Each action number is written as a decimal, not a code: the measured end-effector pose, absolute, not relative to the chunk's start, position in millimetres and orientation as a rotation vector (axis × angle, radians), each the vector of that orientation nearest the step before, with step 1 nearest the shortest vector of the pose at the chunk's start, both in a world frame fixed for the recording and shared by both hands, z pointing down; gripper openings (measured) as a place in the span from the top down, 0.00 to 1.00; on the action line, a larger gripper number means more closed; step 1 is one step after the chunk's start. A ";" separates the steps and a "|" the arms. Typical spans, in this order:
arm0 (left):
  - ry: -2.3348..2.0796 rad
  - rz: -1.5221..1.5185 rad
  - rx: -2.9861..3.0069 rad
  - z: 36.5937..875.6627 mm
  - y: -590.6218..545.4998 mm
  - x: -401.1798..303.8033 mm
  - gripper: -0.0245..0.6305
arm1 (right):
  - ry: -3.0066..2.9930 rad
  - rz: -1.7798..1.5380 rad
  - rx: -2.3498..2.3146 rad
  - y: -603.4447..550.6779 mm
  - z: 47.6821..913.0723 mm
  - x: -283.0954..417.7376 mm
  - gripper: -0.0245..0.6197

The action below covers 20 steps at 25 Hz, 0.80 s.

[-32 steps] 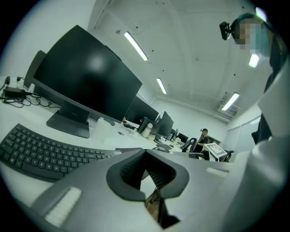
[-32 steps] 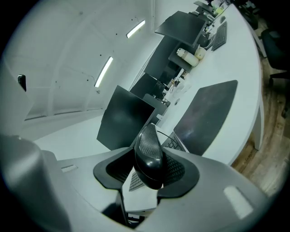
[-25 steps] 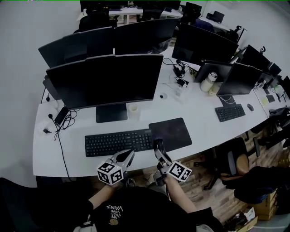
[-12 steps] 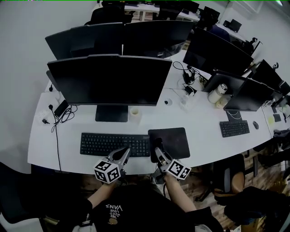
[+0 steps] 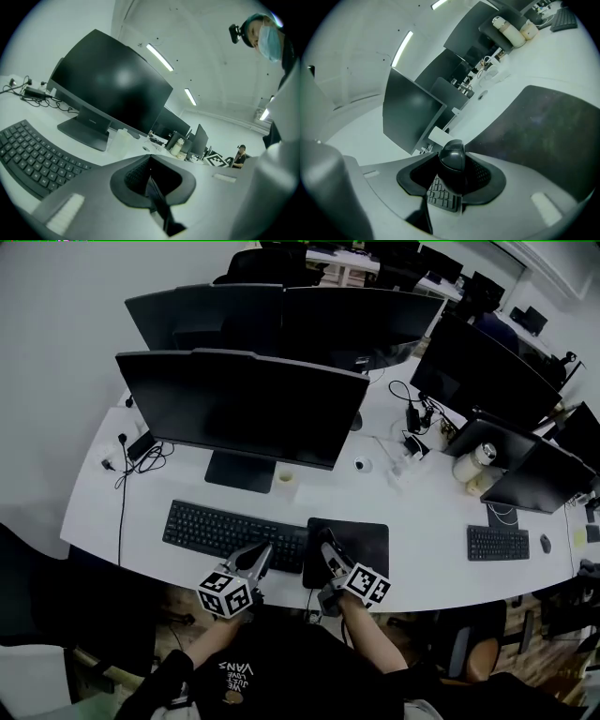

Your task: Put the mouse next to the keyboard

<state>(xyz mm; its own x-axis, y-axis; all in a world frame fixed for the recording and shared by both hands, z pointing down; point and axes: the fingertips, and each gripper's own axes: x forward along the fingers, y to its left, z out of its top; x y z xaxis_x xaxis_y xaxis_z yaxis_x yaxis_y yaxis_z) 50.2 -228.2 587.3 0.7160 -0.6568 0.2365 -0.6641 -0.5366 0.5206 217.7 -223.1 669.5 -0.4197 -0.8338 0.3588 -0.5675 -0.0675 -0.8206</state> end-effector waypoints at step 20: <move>-1.082 0.015 2.284 587.7 -222.0 42.6 0.96 | 1.973 -1.580 -1.610 -239.5 703.2 214.9 0.69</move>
